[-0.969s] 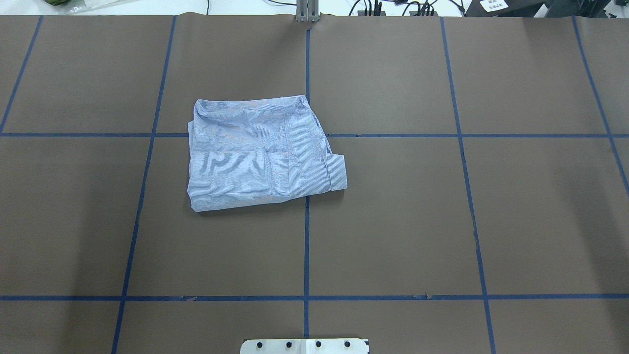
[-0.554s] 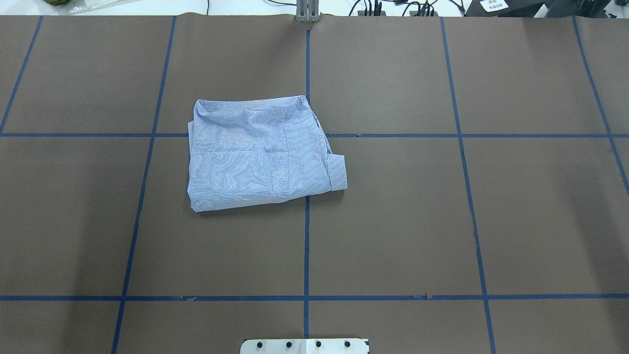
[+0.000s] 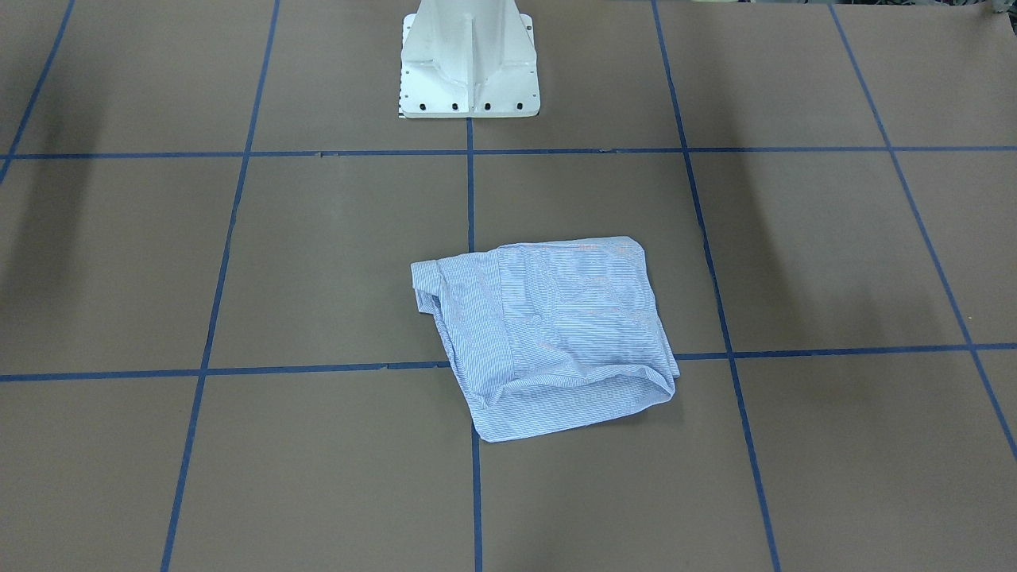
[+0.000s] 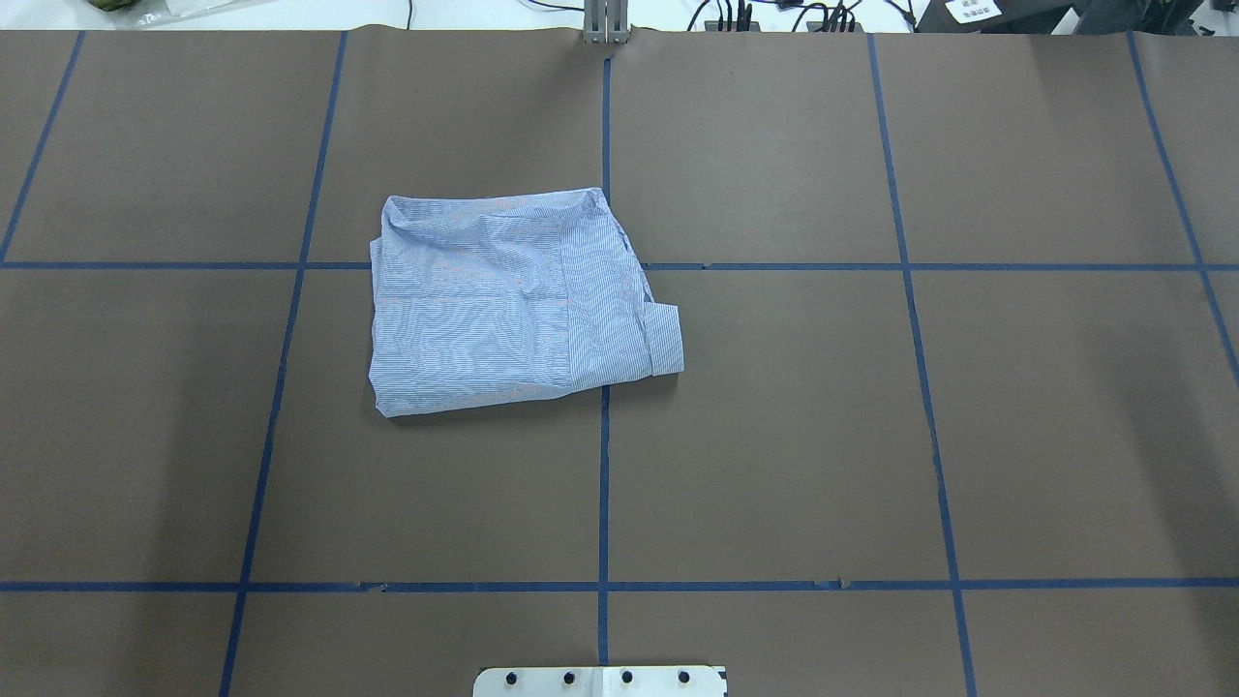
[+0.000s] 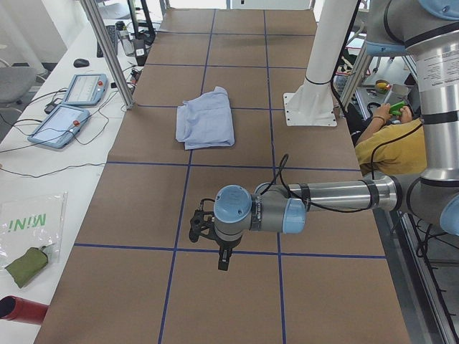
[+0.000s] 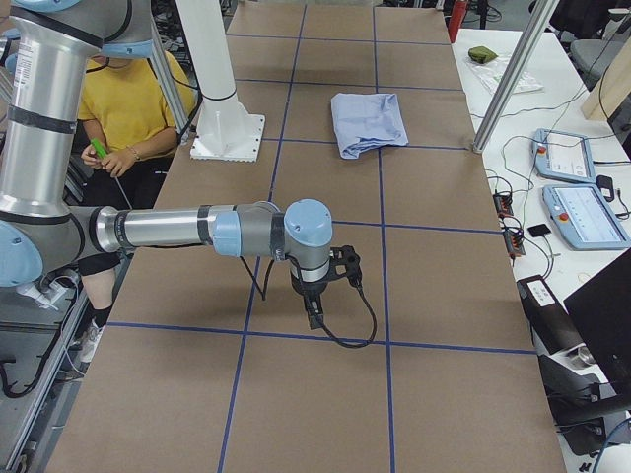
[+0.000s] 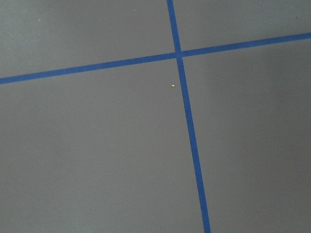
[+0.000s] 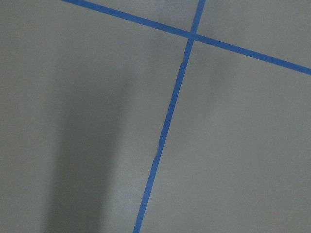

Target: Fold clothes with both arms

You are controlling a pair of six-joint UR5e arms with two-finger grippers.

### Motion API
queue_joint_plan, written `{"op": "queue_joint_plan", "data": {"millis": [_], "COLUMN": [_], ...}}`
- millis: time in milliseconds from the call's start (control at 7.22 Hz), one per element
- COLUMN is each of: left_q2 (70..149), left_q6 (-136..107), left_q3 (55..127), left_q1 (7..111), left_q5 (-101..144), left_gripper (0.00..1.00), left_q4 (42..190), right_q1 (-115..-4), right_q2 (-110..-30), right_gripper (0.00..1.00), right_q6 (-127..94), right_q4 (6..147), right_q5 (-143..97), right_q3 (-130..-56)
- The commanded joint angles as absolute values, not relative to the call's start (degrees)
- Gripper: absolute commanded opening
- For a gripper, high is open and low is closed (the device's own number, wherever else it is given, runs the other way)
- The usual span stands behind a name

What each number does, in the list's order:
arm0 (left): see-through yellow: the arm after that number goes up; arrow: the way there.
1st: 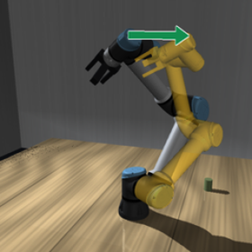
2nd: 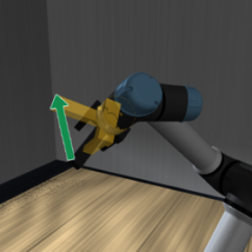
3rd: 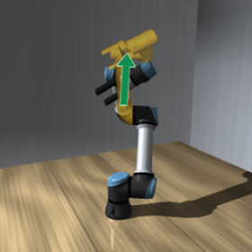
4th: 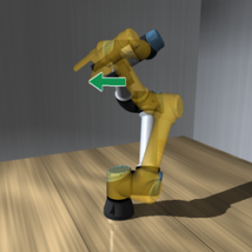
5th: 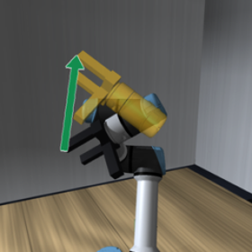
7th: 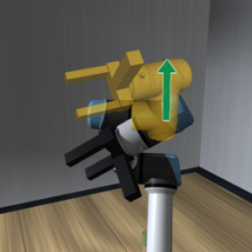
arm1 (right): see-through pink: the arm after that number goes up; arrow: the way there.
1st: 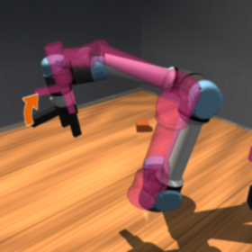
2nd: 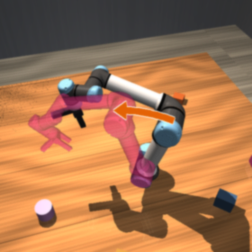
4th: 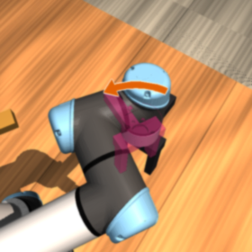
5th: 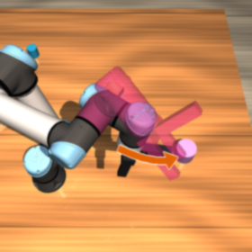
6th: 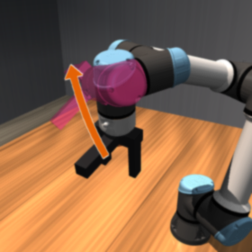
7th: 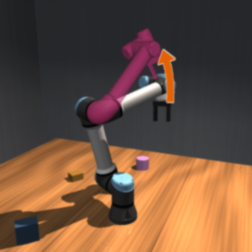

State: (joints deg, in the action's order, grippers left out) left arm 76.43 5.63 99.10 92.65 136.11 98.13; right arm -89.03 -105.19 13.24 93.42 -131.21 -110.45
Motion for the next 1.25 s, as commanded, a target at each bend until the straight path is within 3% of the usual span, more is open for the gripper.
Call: {"op": "queue_joint_plan", "data": {"millis": [0, 415, 1108], "left_q2": [77.6, 77.34, 77.26], "left_q6": [5.28, 5.8, 5.63], "left_q3": [99.83, 104.4, 103.71], "left_q1": [92.72, 92.72, 92.64], "left_q5": [133.26, 133.24, 131.84], "left_gripper": [1.0, 1.0, 1.0], "left_q4": [97.56, 97.38, 98.7], "right_q1": [-89.03, -89.21, -89.38], "right_q2": [-105.29, -106.08, -105.91], "right_gripper": [1.0, 1.0, 1.0], "right_q6": [13.18, 13.88, 13.89], "right_q4": [93.25, 93.16, 93.08], "right_q5": [-131.57, -132.55, -132.19], "right_q3": [-110.13, -108.47, -108.46]}}
